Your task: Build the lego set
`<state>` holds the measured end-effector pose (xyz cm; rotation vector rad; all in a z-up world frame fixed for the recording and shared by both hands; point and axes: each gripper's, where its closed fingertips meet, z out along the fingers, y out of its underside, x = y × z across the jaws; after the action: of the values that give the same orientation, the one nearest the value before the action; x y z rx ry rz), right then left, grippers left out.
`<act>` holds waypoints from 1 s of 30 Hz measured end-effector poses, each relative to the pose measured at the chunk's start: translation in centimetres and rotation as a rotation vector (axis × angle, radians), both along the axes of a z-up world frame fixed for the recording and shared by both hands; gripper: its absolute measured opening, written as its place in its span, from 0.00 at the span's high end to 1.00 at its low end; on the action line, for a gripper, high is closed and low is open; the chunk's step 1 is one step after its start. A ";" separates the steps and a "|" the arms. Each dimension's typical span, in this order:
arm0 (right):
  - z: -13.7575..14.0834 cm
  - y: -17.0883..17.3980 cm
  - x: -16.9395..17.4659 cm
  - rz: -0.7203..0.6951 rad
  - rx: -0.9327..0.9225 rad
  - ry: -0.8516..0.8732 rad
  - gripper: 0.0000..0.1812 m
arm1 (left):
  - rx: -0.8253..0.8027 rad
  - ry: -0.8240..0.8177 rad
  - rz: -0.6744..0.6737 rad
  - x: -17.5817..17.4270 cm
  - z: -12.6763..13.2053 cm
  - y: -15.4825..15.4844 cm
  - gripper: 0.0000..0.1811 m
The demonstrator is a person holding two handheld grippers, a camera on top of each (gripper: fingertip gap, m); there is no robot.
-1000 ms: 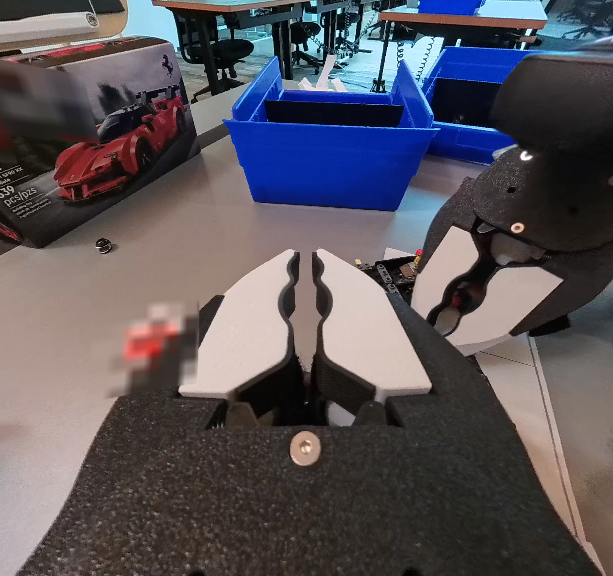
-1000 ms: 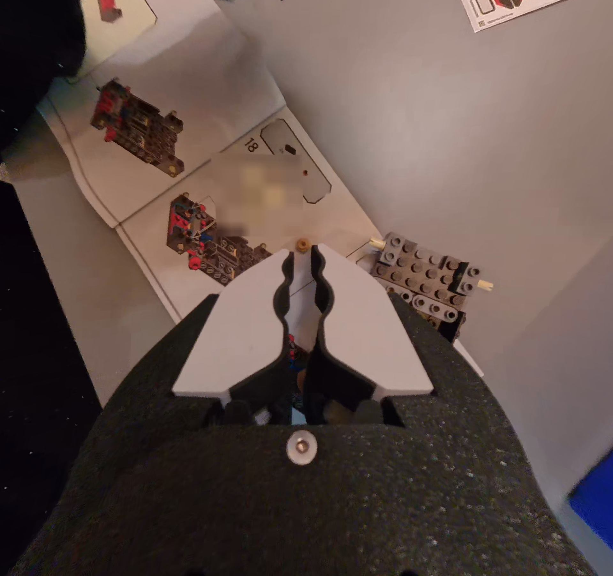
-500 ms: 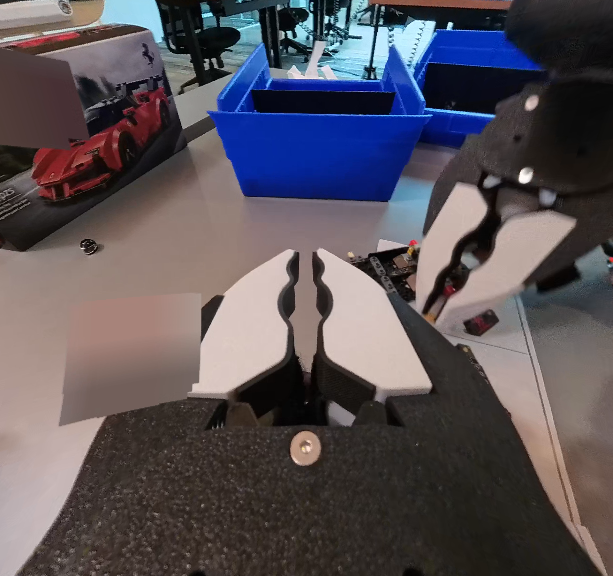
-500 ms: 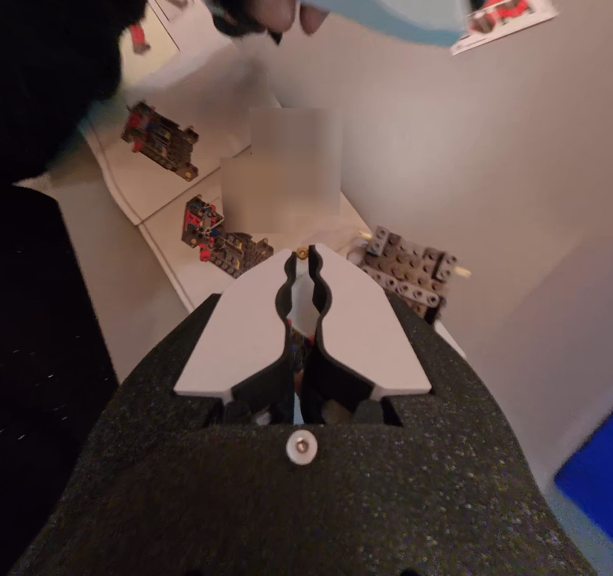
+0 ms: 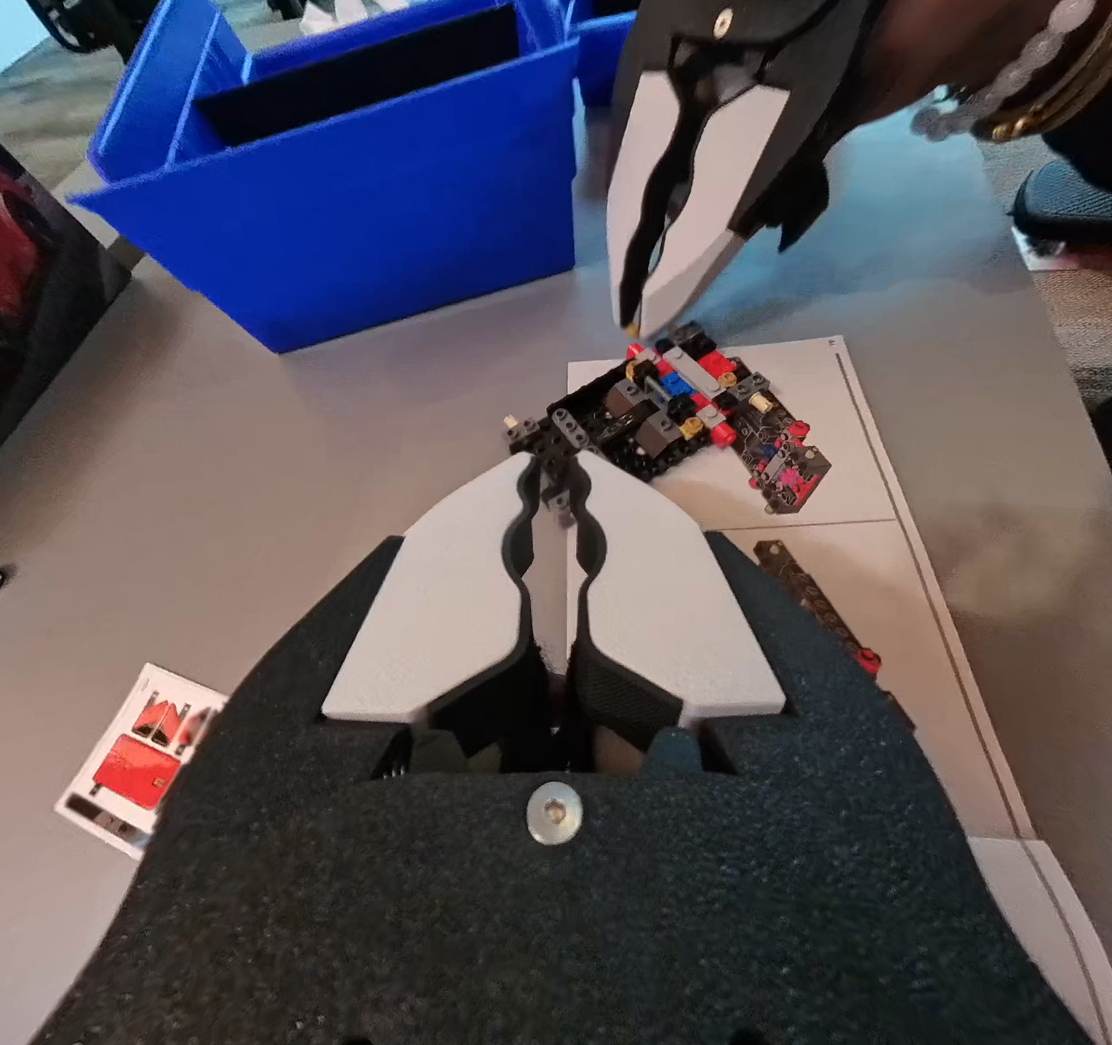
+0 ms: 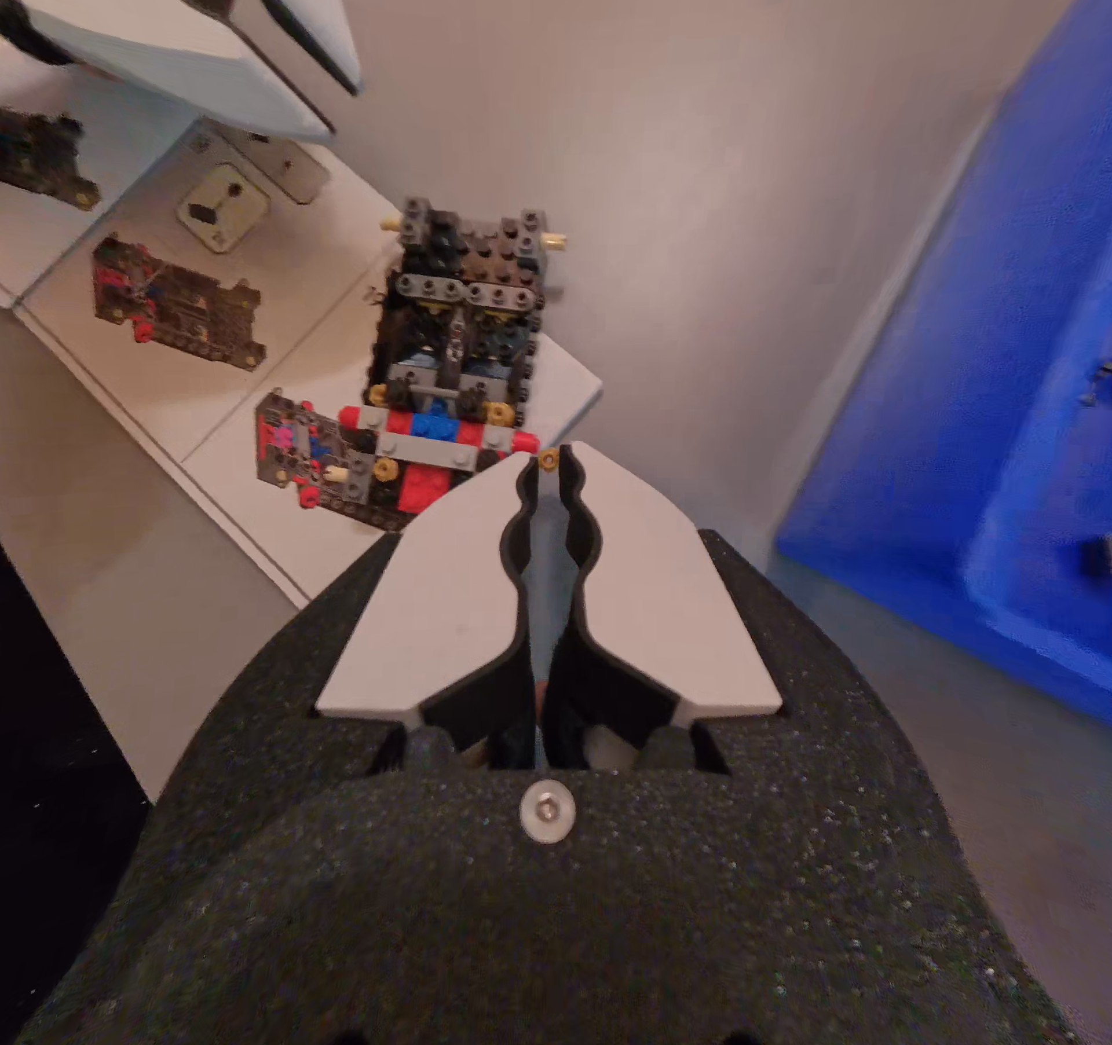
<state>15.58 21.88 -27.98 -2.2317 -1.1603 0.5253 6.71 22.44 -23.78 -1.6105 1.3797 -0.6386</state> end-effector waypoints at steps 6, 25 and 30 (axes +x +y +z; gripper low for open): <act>-0.1 -1.9 -2.8 0.105 -0.034 0.074 0.96 | 0.082 0.032 -0.049 1.4 0.0 -0.9 0.96; 0.4 -4.3 -4.0 0.131 0.011 -0.116 0.96 | -0.041 0.135 -0.102 1.7 -2.5 -2.4 0.97; 0.3 -4.3 -4.0 0.128 0.016 -0.153 0.96 | -0.043 0.138 -0.111 1.7 -2.5 -2.6 0.97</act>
<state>11.61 17.57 -27.67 -2.2259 -1.3869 0.3992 8.39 19.83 -26.29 -1.6459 1.5748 -0.6356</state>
